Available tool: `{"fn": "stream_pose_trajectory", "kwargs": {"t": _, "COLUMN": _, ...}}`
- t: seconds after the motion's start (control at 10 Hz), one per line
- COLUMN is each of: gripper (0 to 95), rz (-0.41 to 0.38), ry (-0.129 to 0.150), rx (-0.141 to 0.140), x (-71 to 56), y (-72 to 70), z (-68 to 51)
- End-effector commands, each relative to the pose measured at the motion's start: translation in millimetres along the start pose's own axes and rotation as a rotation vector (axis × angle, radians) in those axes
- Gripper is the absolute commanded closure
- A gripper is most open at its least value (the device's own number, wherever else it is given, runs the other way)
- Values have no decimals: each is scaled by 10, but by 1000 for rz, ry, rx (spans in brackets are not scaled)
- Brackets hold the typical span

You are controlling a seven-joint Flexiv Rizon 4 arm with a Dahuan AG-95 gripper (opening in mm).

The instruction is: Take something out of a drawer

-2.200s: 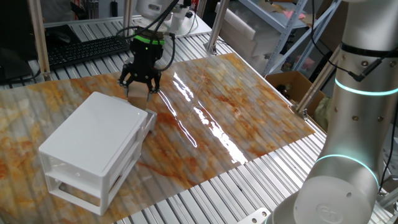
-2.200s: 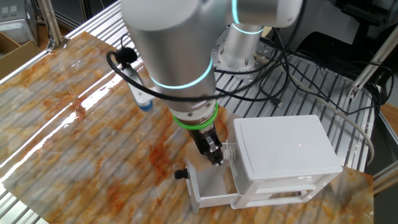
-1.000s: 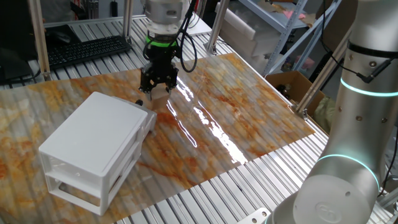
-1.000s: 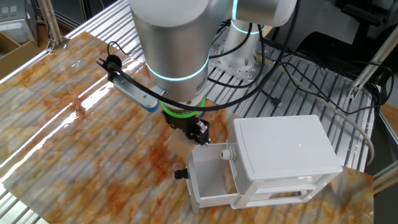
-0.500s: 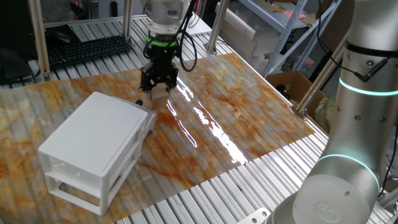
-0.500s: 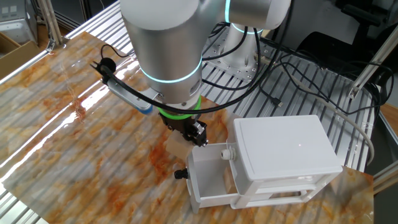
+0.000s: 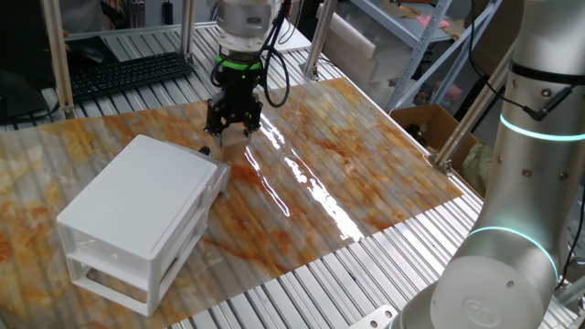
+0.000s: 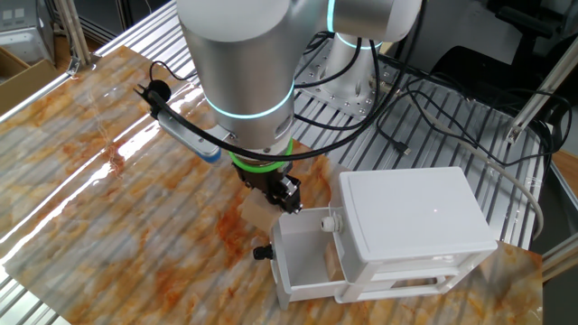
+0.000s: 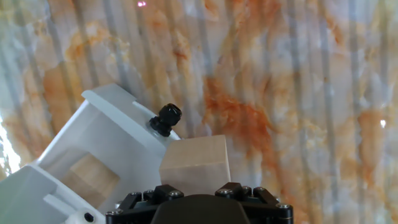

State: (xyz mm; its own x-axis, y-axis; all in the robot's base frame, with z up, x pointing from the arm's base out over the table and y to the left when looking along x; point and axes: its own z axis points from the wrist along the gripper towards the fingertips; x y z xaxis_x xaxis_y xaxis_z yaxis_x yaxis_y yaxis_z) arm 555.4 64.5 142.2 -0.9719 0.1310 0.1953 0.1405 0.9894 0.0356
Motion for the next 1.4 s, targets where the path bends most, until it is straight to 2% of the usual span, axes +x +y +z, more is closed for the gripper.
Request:
{"fn": "stream_pose_trajectory", "kwargs": {"t": 0.1, "gripper": 950, "rz": 16, "ry": 8, "rx": -18, "x": 20, "y": -7, "z": 2}}
{"fn": "stream_pose_trajectory", "kwargs": {"t": 0.6, "gripper": 950, "rz": 140, "ry": -14, "rx": -35, "x": 20, "y": -7, "z": 2}}
{"fn": "stream_pose_trajectory", "kwargs": {"t": 0.8, "gripper": 950, "rz": 171, "ry": -12, "rx": -50, "x": 20, "y": -7, "z": 2}}
{"fn": "stream_pose_trajectory", "kwargs": {"t": 1.0, "gripper": 950, "rz": 191, "ry": -23, "rx": -40, "x": 20, "y": -7, "z": 2}}
{"fn": "stream_pose_trajectory", "kwargs": {"t": 1.2, "gripper": 950, "rz": 162, "ry": -25, "rx": -28, "x": 20, "y": -7, "z": 2}}
{"fn": "stream_pose_trajectory", "kwargs": {"t": 1.4, "gripper": 950, "rz": 114, "ry": -18, "rx": -33, "x": 20, "y": -7, "z": 2}}
